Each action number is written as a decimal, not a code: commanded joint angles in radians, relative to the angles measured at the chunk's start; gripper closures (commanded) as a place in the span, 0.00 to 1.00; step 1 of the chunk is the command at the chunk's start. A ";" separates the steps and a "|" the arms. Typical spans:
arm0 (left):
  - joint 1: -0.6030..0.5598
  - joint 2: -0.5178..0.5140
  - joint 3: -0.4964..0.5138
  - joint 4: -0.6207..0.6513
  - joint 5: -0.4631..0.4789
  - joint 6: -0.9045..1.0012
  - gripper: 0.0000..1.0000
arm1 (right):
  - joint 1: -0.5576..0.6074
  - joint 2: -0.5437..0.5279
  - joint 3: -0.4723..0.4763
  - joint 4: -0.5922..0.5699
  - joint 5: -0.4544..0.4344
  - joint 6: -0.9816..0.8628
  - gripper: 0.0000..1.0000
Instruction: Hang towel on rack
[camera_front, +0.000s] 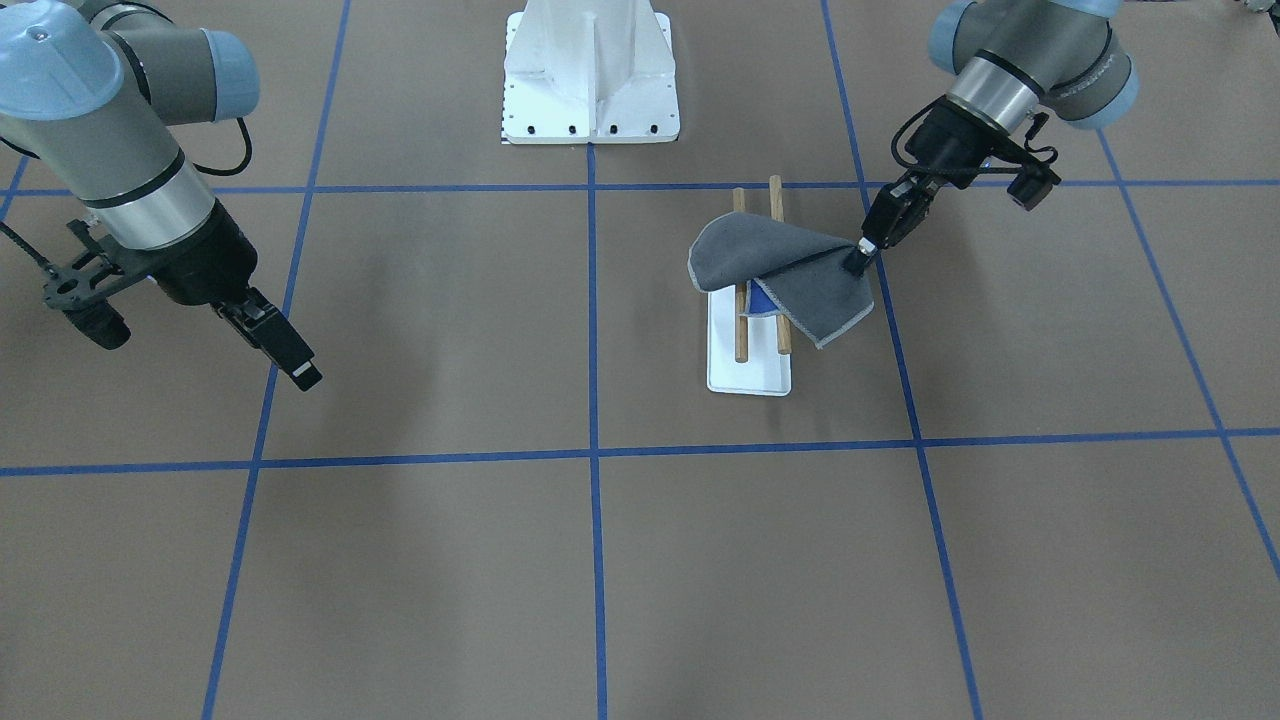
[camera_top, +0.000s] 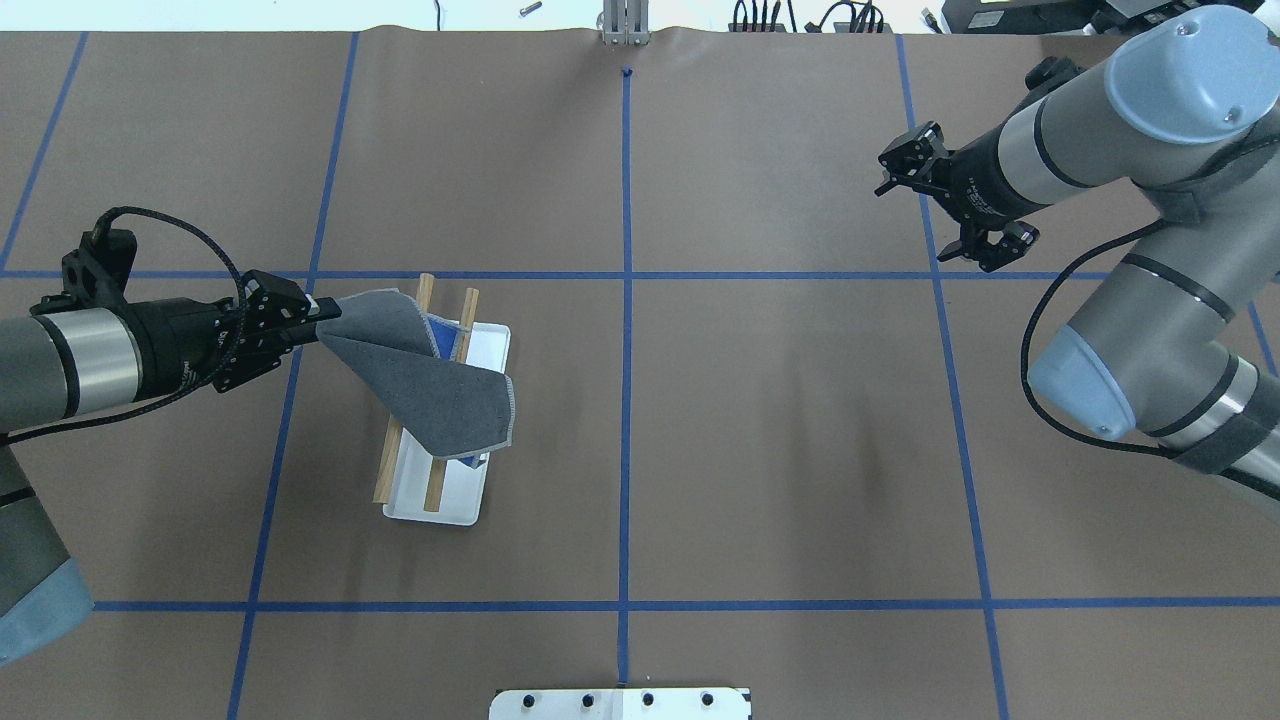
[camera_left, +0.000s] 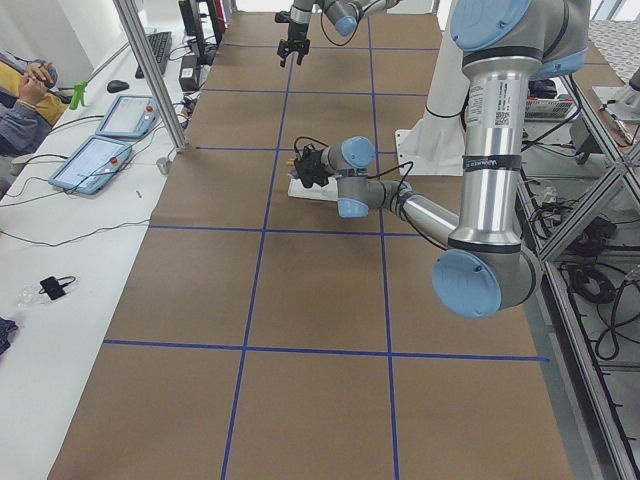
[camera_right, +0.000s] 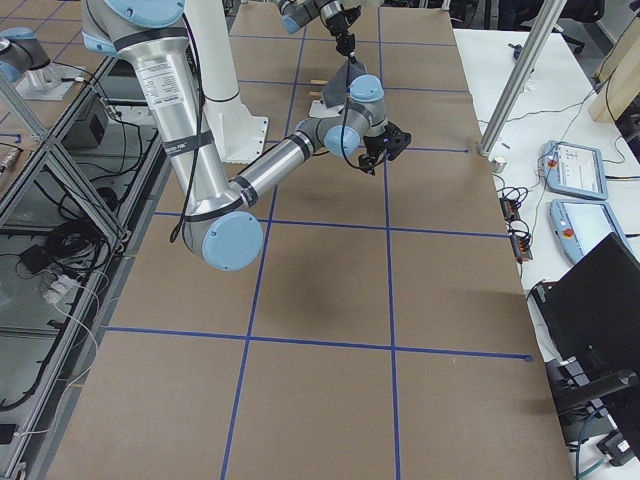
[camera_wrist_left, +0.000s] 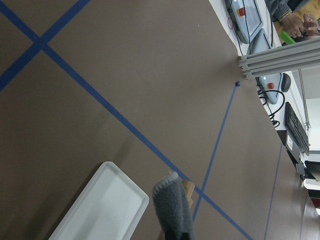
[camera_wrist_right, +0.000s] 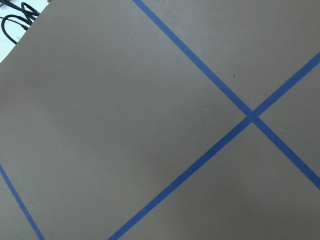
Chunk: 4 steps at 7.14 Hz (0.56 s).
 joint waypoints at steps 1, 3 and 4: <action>-0.001 0.005 0.040 -0.001 0.000 0.001 0.17 | 0.005 0.002 0.000 0.000 0.000 -0.002 0.00; -0.003 0.053 0.044 -0.001 0.002 0.012 0.02 | 0.014 0.001 0.000 -0.002 0.005 -0.017 0.00; -0.038 0.062 0.038 -0.001 -0.002 0.015 0.02 | 0.024 -0.002 -0.002 -0.005 0.006 -0.038 0.00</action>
